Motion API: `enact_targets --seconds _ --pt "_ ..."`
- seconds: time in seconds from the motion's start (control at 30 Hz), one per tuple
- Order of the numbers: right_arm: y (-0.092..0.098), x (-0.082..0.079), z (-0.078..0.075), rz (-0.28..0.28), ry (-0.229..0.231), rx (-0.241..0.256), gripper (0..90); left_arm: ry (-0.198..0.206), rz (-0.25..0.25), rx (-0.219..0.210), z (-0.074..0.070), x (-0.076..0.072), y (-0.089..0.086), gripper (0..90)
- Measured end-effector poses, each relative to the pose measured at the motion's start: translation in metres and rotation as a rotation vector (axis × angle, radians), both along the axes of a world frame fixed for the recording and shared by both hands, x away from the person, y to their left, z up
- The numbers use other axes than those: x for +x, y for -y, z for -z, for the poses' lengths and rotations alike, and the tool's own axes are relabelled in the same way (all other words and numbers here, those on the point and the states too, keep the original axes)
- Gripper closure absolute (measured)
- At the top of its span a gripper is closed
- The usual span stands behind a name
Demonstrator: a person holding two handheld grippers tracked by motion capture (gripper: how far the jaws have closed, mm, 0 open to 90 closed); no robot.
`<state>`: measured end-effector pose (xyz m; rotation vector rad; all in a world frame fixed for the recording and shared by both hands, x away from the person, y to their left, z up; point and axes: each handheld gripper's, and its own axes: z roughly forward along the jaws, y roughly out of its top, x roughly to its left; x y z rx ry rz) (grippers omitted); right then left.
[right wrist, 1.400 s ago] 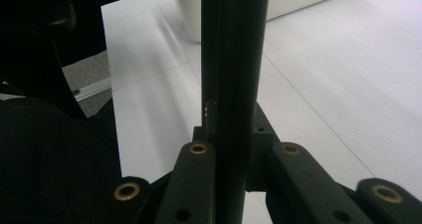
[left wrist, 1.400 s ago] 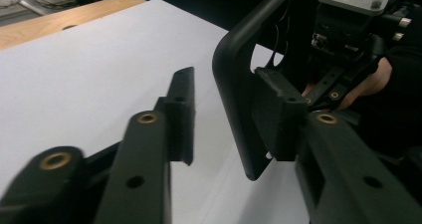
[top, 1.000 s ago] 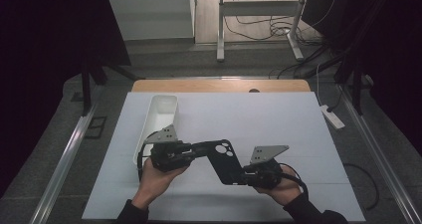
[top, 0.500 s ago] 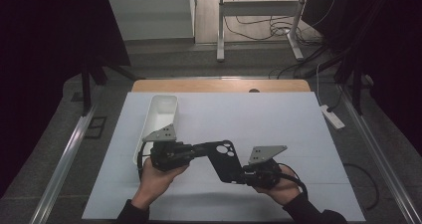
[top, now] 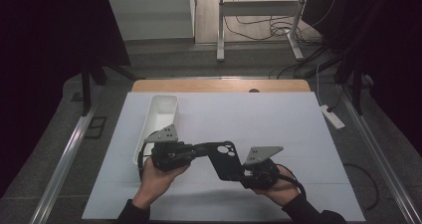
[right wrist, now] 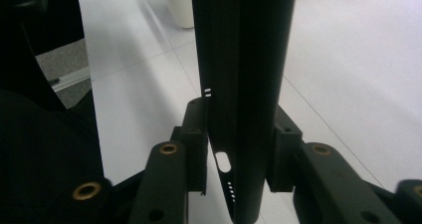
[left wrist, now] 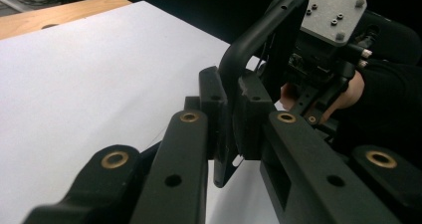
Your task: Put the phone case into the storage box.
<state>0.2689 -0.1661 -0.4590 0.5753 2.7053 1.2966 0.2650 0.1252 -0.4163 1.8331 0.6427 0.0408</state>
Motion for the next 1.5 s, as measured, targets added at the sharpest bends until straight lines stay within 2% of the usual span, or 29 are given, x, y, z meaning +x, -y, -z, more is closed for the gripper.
enact_targets --seconds 0.27,0.73,0.97,1.13,1.3,1.5 --pt "-0.002 -0.002 0.000 0.023 0.023 -0.043 52.8 0.009 -0.016 0.017 -0.002 0.001 0.001 83.9" --pt "-0.004 -0.004 0.001 0.047 0.024 -0.061 39.1 0.033 -0.036 0.050 -0.009 0.002 0.001 83.9" --pt "0.005 -0.005 -0.002 0.089 0.015 -0.061 28.0 0.038 -0.059 0.081 -0.008 0.005 -0.004 83.8" --pt "0.013 -0.009 -0.006 0.134 0.036 -0.084 16.0 0.042 -0.080 0.097 -0.009 0.008 -0.009 83.9" --pt "0.022 -0.010 -0.008 0.162 0.027 -0.099 10.5 0.043 -0.096 0.115 -0.012 0.011 -0.015 83.9" --pt "0.034 -0.011 -0.010 0.199 0.012 -0.098 4.8 0.026 -0.112 0.118 -0.014 0.017 -0.026 83.8"
